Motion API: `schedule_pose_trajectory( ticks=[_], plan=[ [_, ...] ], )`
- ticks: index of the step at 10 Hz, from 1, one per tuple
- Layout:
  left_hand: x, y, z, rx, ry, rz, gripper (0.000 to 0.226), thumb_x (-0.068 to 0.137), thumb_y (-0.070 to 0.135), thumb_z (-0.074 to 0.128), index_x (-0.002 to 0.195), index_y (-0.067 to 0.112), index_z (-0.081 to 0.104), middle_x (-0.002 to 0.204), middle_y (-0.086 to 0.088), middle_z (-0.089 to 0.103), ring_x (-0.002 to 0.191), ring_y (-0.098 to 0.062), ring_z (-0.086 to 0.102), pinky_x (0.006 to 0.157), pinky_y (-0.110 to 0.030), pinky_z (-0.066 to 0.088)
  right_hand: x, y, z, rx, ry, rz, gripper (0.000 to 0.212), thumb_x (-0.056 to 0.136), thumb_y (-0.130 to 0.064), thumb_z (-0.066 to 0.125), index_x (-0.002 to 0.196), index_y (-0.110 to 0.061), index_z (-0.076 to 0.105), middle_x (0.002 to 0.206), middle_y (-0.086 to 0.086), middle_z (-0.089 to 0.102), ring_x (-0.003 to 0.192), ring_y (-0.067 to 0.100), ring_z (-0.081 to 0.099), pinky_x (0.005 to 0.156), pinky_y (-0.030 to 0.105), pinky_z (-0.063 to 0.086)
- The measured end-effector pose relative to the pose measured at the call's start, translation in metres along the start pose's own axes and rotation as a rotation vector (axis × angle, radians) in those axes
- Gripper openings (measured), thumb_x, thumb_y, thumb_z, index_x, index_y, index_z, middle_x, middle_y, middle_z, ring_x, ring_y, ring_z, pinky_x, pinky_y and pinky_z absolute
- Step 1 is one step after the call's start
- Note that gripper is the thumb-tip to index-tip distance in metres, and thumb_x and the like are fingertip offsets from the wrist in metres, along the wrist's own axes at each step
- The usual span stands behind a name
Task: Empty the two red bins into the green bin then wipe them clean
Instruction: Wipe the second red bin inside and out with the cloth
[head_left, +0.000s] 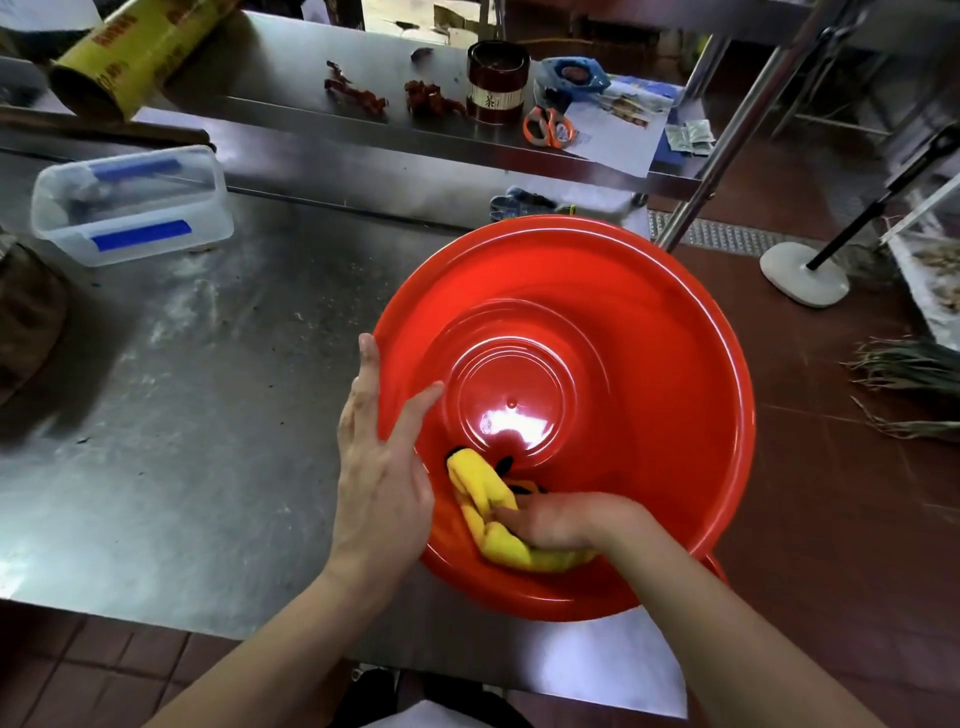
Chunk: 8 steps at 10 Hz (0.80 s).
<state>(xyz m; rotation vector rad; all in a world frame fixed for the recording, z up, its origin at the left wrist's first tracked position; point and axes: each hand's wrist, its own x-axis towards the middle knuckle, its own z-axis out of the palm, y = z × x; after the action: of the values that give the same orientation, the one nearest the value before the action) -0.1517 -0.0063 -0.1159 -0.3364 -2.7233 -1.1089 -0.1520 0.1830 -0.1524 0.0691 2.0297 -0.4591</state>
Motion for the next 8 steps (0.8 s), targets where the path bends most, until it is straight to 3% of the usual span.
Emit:
schedule_pose_trajectory(
  ticks=[2,5,6,7,8],
  plan=[
    [0.001,0.007,0.001,0.035,-0.009,0.023,0.068,0.084,-0.016,0.054,0.139,0.024,0.059,0.170,0.002,-0.005,0.155,-0.030,0.012,0.115,-0.042,0.025,-0.052,0.008,0.009,0.047,-0.001,-0.034,0.054,0.106,-0.055,0.024,0.154,-0.034,0.034,0.157,0.000,0.042,0.141,0.026,0.041,0.115,0.038,0.030],
    [-0.003,0.015,0.000,0.049,-0.017,0.024,0.069,0.083,-0.017,0.053,0.139,0.022,0.058,0.171,0.002,-0.003,0.155,-0.030,0.014,0.113,-0.039,0.025,-0.002,0.018,0.011,-0.043,0.048,0.058,0.062,0.105,-0.058,0.024,0.158,-0.026,0.028,0.162,0.005,0.033,0.147,0.028,0.033,0.119,0.039,0.024],
    [-0.005,0.014,0.003,0.067,0.011,0.065,0.071,0.081,-0.018,0.052,0.140,0.022,0.058,0.171,0.000,-0.002,0.156,-0.026,0.013,0.116,-0.028,0.017,0.023,0.022,0.001,-0.025,0.050,0.109,0.054,0.108,-0.042,0.033,0.154,-0.013,0.036,0.160,0.011,0.035,0.148,0.030,0.032,0.119,0.041,0.024],
    [-0.005,0.019,0.001,0.051,-0.041,0.027,0.072,0.081,-0.019,0.053,0.140,0.022,0.058,0.171,0.000,-0.001,0.155,-0.027,0.014,0.116,-0.029,0.019,0.035,0.027,-0.002,-0.018,0.070,0.097,0.049,0.108,-0.033,0.039,0.151,-0.010,0.040,0.159,0.013,0.037,0.147,0.031,0.033,0.118,0.039,0.025],
    [-0.007,0.021,0.002,0.060,-0.022,0.040,0.071,0.080,-0.020,0.053,0.138,0.021,0.059,0.171,0.000,-0.001,0.155,-0.029,0.016,0.114,-0.040,0.032,0.046,0.026,-0.008,0.033,0.100,0.104,0.040,0.107,-0.037,0.039,0.141,-0.019,0.052,0.154,0.011,0.042,0.136,0.024,0.044,0.103,0.036,0.035]
  ],
)
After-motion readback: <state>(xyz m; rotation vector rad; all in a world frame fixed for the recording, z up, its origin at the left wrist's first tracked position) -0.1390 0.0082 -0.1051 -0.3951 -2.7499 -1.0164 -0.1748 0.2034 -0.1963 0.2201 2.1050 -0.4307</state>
